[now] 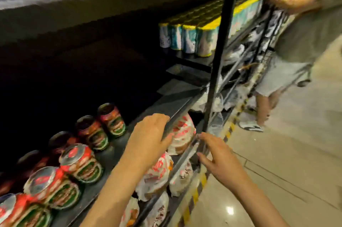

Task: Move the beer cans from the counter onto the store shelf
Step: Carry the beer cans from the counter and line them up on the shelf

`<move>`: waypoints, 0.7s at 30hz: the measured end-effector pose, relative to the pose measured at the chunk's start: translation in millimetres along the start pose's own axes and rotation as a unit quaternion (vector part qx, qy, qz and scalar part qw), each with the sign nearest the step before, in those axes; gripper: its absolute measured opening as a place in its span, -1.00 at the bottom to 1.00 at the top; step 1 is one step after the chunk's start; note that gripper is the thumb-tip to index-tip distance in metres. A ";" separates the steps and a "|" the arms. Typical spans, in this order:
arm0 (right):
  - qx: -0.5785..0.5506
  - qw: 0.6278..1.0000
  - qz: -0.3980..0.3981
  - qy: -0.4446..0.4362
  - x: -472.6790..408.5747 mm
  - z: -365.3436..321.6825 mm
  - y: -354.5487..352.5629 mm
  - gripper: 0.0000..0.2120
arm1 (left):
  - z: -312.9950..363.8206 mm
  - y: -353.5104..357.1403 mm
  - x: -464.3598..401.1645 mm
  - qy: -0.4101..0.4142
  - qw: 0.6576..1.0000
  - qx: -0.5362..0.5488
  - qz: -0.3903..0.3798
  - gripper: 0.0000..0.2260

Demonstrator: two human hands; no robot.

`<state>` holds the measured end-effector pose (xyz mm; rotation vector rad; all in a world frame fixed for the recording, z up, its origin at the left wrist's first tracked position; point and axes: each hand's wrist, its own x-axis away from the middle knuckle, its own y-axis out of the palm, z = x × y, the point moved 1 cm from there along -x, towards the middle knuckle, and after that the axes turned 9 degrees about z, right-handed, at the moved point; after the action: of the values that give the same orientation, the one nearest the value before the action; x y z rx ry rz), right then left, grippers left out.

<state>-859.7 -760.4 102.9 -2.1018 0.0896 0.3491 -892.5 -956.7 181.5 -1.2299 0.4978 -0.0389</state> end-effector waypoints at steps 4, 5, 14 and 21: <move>0.131 0.980 0.096 0.116 117.9 61.0 -71.2 -0.59 | 115.2 47.2 17.0 0.177 0.976 0.094 -0.088 -0.54; 0.154 0.969 0.107 0.159 151.8 74.1 -87.8 -0.59 | 144.2 57.0 25.8 0.221 0.964 0.108 -0.102 -0.55; 0.208 0.814 0.191 0.507 494.9 90.7 -206.0 -0.53 | 406.1 111.1 194.5 0.437 0.833 0.193 -0.279 -0.32; 0.180 0.703 0.218 0.652 702.5 70.8 -260.0 -0.56 | 570.7 119.9 347.8 0.461 0.771 0.258 -0.357 -0.55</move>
<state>-150.4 -510.0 83.5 -1.5028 1.3774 -0.9020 -390.8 -508.2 91.1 -0.7096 0.7584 -1.4072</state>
